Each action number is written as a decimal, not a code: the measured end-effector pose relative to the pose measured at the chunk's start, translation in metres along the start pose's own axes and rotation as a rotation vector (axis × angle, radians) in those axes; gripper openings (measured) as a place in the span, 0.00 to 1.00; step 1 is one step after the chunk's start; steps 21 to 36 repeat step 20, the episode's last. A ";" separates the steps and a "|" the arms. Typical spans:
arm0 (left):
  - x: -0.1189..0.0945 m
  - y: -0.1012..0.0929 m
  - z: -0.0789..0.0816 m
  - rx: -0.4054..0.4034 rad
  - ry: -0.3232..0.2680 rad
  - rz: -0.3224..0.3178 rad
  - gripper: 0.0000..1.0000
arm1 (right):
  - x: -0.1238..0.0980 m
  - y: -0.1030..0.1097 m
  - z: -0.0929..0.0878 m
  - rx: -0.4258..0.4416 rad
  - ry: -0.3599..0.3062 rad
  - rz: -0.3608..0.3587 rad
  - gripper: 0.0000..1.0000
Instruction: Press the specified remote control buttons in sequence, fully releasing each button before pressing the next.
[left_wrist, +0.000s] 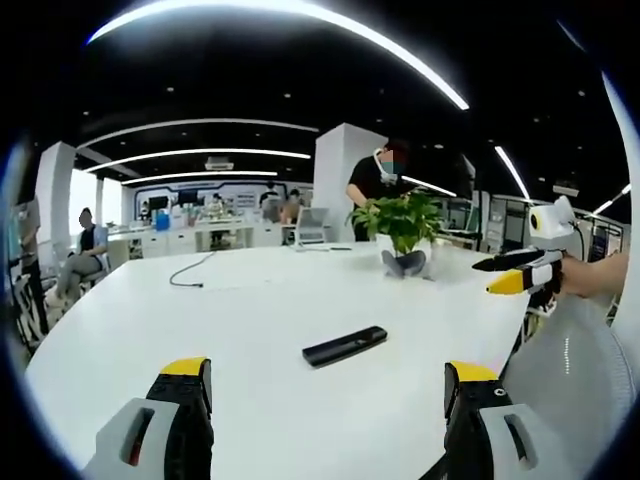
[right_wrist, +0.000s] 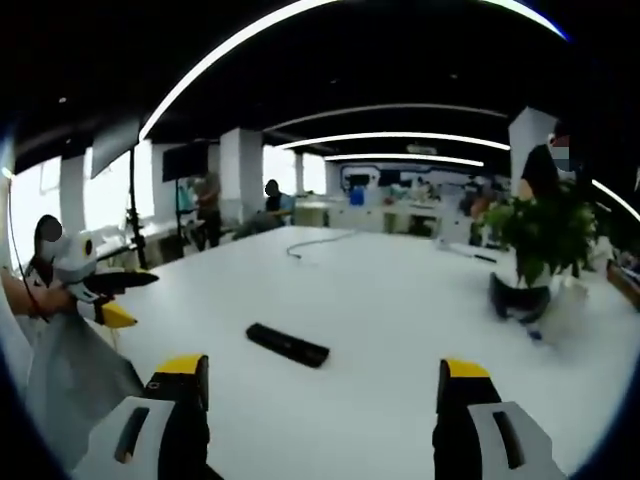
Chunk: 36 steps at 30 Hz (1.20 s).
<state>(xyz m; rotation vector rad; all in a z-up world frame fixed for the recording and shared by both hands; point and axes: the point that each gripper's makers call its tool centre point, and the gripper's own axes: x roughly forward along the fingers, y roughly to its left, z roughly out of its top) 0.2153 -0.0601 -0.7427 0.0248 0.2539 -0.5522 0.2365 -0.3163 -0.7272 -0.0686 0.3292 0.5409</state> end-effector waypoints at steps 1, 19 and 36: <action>0.000 0.000 0.000 -0.002 0.001 0.000 1.00 | 0.000 0.000 0.000 0.003 0.000 0.000 0.94; -0.001 0.007 0.002 -0.006 -0.010 0.037 1.00 | 0.003 -0.003 -0.007 0.025 0.025 0.003 0.94; -0.001 0.007 0.002 -0.005 -0.012 0.039 1.00 | 0.003 -0.003 -0.007 0.023 0.025 0.005 0.93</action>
